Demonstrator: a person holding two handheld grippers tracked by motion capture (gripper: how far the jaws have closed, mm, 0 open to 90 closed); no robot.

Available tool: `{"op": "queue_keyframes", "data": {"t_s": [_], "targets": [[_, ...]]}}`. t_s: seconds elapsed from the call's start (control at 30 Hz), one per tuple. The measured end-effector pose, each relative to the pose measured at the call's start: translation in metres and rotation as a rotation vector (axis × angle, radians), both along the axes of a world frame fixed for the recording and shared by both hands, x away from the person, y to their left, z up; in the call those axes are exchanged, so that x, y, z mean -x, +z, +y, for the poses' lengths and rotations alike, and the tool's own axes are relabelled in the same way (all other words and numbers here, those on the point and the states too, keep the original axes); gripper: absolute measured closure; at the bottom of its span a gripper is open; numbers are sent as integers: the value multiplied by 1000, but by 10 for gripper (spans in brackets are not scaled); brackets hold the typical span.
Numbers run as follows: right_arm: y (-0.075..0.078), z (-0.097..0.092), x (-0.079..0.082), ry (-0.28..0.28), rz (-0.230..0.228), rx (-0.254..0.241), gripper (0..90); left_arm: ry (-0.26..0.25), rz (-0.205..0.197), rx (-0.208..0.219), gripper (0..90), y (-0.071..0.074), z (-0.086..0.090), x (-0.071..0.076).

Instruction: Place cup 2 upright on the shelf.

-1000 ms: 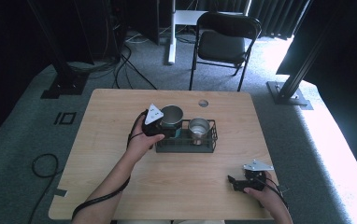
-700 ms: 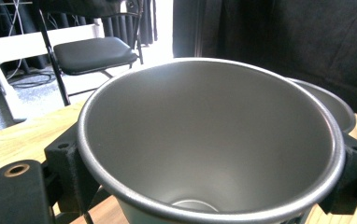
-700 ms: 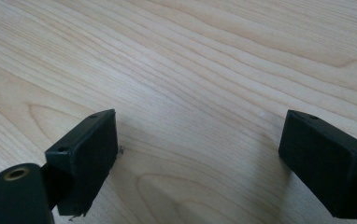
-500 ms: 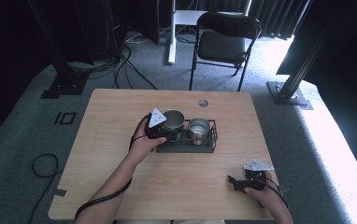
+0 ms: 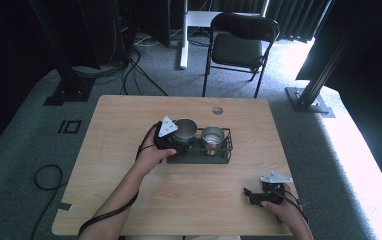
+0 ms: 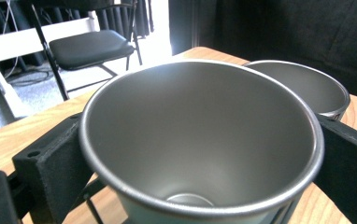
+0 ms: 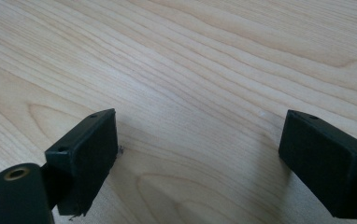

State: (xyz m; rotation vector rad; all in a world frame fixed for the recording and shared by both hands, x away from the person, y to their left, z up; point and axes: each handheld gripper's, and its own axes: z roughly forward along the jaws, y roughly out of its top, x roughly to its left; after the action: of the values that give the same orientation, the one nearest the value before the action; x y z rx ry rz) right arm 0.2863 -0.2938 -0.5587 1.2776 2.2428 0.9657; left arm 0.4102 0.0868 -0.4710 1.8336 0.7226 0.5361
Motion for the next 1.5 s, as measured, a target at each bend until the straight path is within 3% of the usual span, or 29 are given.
{"op": "queue_keyframes", "data": {"t_s": [0.27,0.47,1.03,1.5], "targets": [[0,0,0,0,0,1,113,5,26,-8,30,1,12,7],[0,0,0,0,0,1,113,24,21,5,30,4,23,12],[0,0,0,0,0,1,113,32,34,-17,30,3,53,34],[0,0,0,0,0,1,112,95,61,10,30,-3,89,45]]}}
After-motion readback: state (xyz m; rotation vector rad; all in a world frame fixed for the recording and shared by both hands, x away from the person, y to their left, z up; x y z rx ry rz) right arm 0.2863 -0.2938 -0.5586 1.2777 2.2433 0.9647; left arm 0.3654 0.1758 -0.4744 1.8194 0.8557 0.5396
